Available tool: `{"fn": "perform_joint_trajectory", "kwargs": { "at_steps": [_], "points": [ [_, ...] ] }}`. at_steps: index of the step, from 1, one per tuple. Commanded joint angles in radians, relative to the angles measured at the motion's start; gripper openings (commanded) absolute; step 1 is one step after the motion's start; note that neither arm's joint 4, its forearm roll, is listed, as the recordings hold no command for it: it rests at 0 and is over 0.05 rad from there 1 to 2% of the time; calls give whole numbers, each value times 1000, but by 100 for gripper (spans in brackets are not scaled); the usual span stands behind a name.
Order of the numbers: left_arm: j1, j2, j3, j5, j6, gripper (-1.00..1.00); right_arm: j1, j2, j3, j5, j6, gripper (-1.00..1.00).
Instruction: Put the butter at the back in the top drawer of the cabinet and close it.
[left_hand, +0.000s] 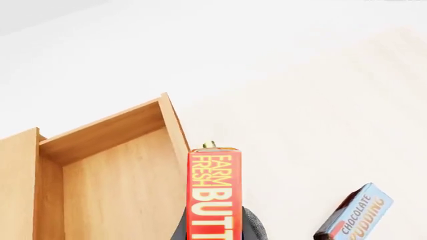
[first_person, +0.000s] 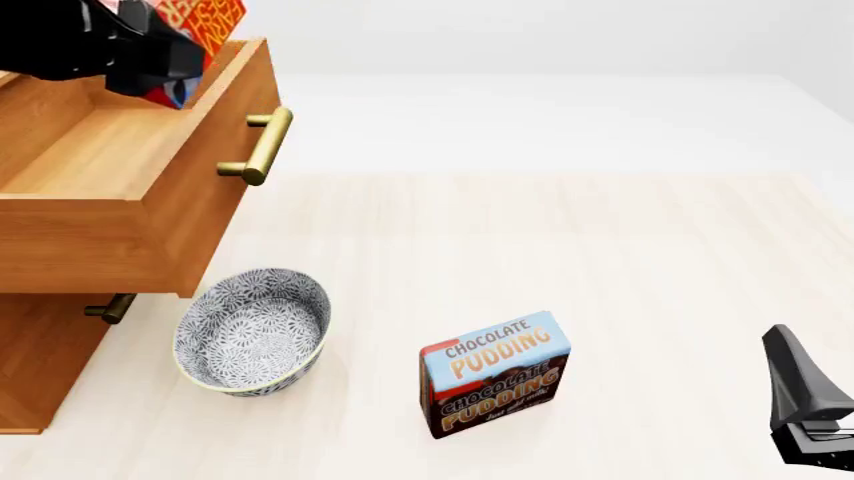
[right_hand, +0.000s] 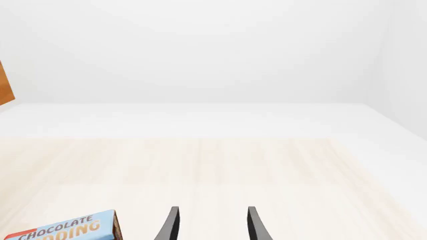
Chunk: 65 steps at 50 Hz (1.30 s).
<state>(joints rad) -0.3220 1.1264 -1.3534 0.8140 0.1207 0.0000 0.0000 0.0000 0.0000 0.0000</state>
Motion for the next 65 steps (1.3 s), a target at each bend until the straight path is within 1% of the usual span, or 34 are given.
{"fn": "perform_joint_trajectory", "kwargs": {
  "at_steps": [1, 18, 20, 26, 45, 65],
  "points": [
    [69, -53, 3, 21, 33, -100, 0, 0, 0, 0, 0, 100],
    [148, -73, 36, 28, 35, -100, 0, 0, 0, 0, 0, 100],
    [152, -61, 38, 23, 25, -100, 0, 0, 0, 0, 0, 100],
    [187, -49, 52, 8, 20, -100, 0, 0, 0, 0, 0, 100],
    [264, -6, 93, -41, 9, -100, 0, 0, 0, 0, 0, 100],
    [319, 18, 122, -74, 10, -100, 0, 0, 0, 0, 0, 100]
  ]
}}
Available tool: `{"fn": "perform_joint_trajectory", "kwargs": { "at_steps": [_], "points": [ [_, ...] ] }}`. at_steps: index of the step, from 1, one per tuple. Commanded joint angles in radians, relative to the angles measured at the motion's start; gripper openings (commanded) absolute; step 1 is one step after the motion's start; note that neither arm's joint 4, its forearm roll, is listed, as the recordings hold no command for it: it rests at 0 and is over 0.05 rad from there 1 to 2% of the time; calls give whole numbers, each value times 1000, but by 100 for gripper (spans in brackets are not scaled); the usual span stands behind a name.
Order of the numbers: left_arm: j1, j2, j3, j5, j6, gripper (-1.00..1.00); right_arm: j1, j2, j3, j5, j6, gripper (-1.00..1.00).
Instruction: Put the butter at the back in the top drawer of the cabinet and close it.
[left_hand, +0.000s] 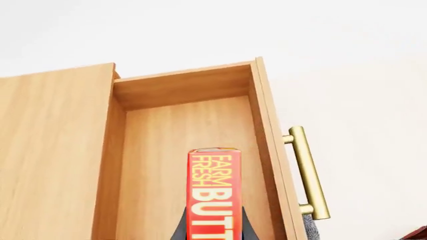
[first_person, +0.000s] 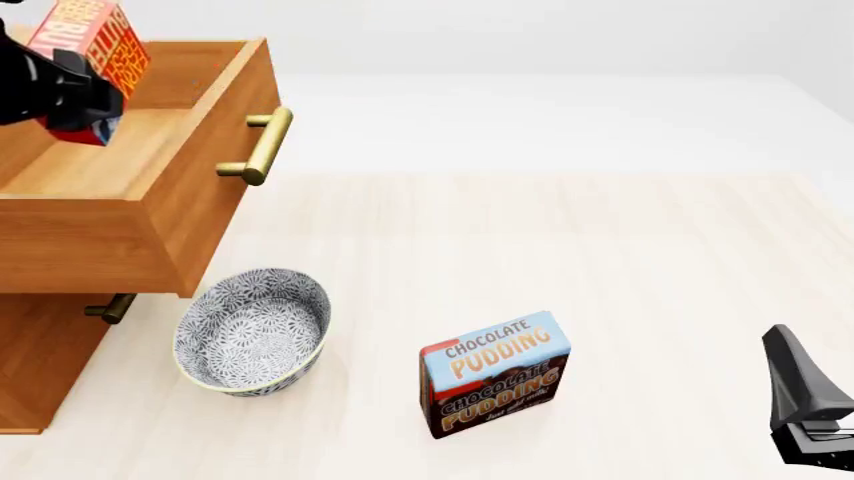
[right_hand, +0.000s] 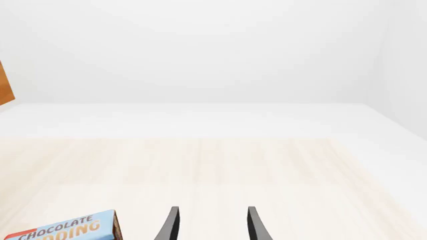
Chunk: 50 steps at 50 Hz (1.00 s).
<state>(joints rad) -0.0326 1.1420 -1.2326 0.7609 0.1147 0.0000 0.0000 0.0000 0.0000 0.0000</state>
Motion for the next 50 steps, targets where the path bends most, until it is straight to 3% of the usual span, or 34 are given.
{"fn": "perform_joint_trajectory", "kwargs": {
  "at_steps": [1, 50],
  "points": [
    [31, 4, 2, -23, 17, -100, 0, 0, 0, 0, 0, 100],
    [97, 159, -1, -121, 49, -100, 0, 0, 0, 0, 0, 100]
  ]
}}
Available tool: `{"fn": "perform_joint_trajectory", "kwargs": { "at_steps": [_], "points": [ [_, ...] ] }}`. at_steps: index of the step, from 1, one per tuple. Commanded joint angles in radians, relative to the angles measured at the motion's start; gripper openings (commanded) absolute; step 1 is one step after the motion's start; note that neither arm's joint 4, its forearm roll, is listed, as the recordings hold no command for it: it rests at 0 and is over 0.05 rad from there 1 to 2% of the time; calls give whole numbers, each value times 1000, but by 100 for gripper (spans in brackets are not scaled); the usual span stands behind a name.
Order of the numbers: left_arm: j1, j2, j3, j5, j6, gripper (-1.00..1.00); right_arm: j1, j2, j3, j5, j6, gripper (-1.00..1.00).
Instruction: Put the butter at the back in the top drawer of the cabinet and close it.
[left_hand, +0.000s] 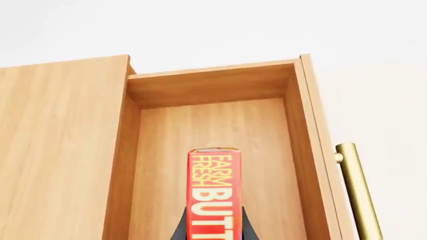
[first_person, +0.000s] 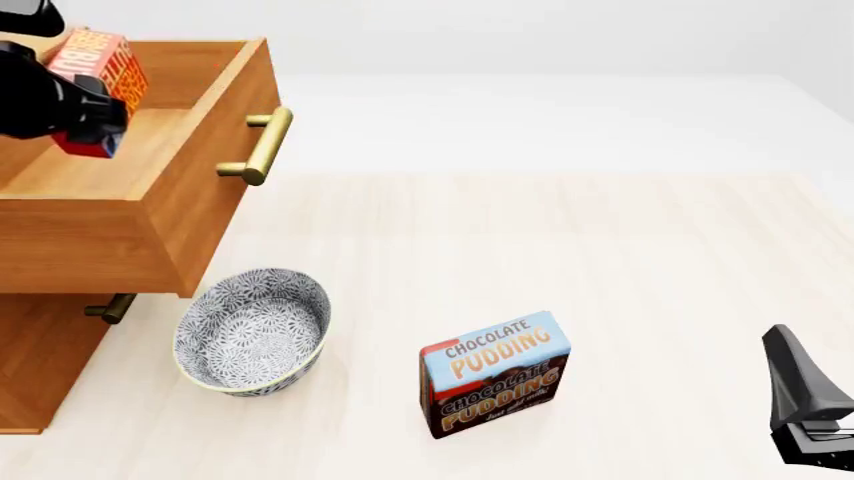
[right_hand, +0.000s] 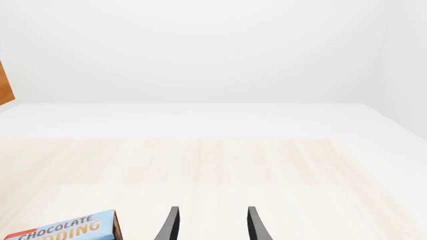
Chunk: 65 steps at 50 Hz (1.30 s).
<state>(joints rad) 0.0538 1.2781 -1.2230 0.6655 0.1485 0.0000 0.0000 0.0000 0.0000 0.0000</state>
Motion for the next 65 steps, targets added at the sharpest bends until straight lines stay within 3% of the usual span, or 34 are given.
{"fn": "perform_joint_trajectory", "kwargs": {
  "at_steps": [1, 65],
  "points": [
    [13, 24, -9, -29, 17, -100, 0, 0, 0, 0, 0, 100],
    [53, 92, 54, -108, 13, -100, 0, 0, 0, 0, 0, 100]
  ]
}}
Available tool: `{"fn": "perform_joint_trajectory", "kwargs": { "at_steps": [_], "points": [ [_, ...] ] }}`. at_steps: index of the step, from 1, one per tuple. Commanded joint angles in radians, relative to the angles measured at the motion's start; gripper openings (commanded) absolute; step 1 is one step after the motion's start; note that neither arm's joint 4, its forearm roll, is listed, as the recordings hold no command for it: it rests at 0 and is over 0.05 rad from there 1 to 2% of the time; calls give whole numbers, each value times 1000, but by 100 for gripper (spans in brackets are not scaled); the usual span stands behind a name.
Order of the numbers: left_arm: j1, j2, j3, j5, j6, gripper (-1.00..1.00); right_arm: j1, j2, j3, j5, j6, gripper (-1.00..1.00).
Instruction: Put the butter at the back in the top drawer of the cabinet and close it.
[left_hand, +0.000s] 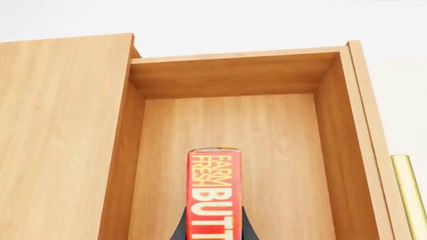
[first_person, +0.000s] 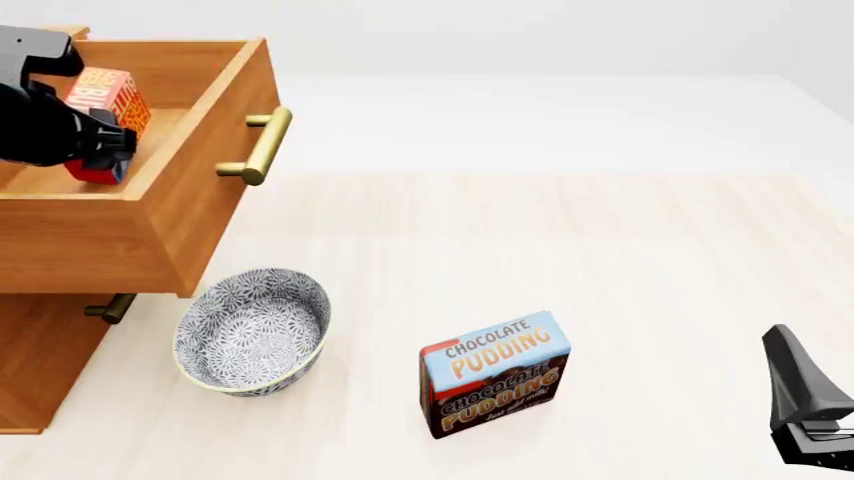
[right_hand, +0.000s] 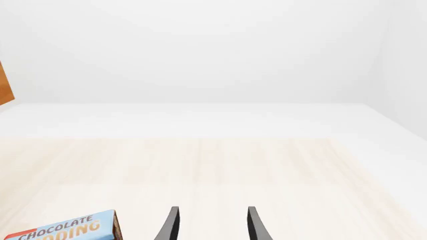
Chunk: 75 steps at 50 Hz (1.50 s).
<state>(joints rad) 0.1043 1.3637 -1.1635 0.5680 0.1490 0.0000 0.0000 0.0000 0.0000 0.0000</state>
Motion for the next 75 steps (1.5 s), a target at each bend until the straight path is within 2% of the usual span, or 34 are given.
{"fn": "perform_joint_trajectory", "kwargs": {
  "at_steps": [1, 13, 14, 33, 44, 54, 75],
  "points": [
    [3, 6, -5, -11, 12, -100, 0, 0, 0, 0, 0, 100],
    [2, 8, 3, -15, 6, -100, 0, 0, 0, 0, 0, 100],
    [3, 6, 4, -14, 7, 100, 0, 0, 0, 0, 0, 100],
    [-4, -33, -23, 17, -6, 100, 0, 0, 0, 0, 0, 100],
    [-73, -129, -145, 142, -43, 100, 0, 0, 0, 0, 0, 100],
    [-110, -194, -217, 221, -53, 100, 0, 0, 0, 0, 0, 100],
    [-186, -269, -284, 281, -79, 100, 0, 0, 0, 0, 0, 100]
  ]
}}
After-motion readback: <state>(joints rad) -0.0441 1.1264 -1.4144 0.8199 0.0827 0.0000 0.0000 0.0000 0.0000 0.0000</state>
